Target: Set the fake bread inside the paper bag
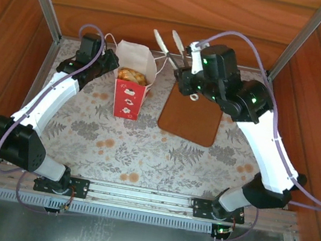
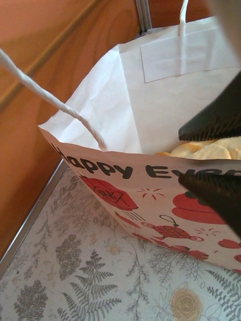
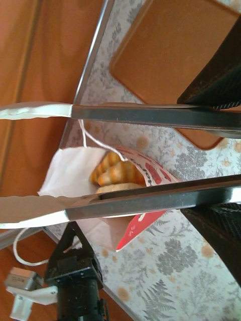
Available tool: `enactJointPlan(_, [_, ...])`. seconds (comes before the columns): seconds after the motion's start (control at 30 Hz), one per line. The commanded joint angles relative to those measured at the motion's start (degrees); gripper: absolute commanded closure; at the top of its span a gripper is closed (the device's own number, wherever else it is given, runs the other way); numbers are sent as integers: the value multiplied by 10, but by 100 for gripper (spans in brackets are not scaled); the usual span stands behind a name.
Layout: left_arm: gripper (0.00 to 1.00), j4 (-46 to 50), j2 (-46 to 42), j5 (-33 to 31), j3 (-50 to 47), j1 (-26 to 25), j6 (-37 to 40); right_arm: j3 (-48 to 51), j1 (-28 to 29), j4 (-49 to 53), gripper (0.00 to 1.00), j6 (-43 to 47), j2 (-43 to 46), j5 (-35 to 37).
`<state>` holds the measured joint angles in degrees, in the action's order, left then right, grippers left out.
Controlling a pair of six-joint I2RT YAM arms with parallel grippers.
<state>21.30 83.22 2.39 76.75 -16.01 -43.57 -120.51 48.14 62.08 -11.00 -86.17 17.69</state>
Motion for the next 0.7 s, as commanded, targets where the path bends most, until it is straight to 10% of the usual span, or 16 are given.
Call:
enactJointPlan(0.0, [67, -12, -19, 1, -8, 4, 1, 47, -13, -54, 51, 3, 39, 72])
enactJointPlan(0.4, [22, -22, -86, -45, -23, 11, 35, 297, -60, -26, 52, -100, 150, 167])
enactJointPlan(0.67, [12, -85, -159, -128, -85, 14, 45, 496, -114, -105, 52, -143, 169, 105])
